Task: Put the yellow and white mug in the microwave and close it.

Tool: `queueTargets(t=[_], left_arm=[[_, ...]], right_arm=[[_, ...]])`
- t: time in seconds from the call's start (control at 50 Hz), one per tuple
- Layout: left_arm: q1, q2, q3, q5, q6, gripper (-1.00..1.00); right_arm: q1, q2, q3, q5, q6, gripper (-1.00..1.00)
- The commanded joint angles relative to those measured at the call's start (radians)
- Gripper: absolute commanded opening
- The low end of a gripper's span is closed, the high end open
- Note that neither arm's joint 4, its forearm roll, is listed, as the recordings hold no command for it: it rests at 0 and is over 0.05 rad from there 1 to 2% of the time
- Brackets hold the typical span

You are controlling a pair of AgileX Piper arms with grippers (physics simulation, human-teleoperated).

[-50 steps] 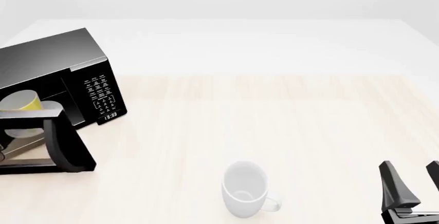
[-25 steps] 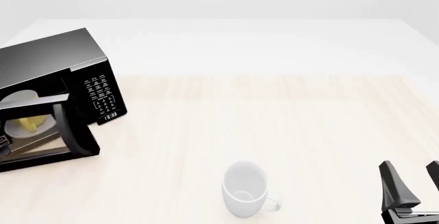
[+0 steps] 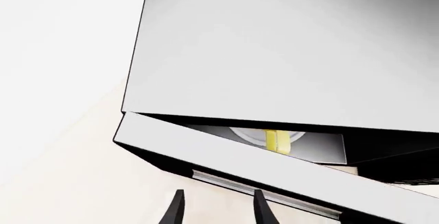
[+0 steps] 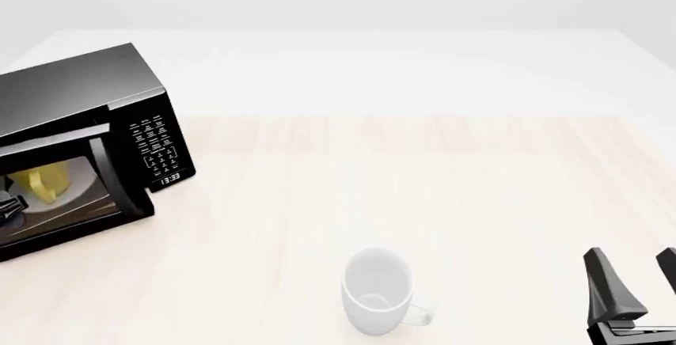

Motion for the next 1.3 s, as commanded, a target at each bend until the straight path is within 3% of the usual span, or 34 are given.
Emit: queueTargets(t=[0.02,0.94,1.3], left_arm=[[-0.013,0.016,-0.028,-0.012,-0.012,1.00],[-0.009,0.151,-0.158,-0.011,-0.037,1.00],[-0.003,0.087,-0.089,-0.019,-0.026,1.00]], right_arm=[[0.000,0.000,0.000,0.000,0.000,1.00],[0.000,0.000,0.000,0.000,0.000,1.00],[0.000,0.000,0.000,0.000,0.000,1.00]])
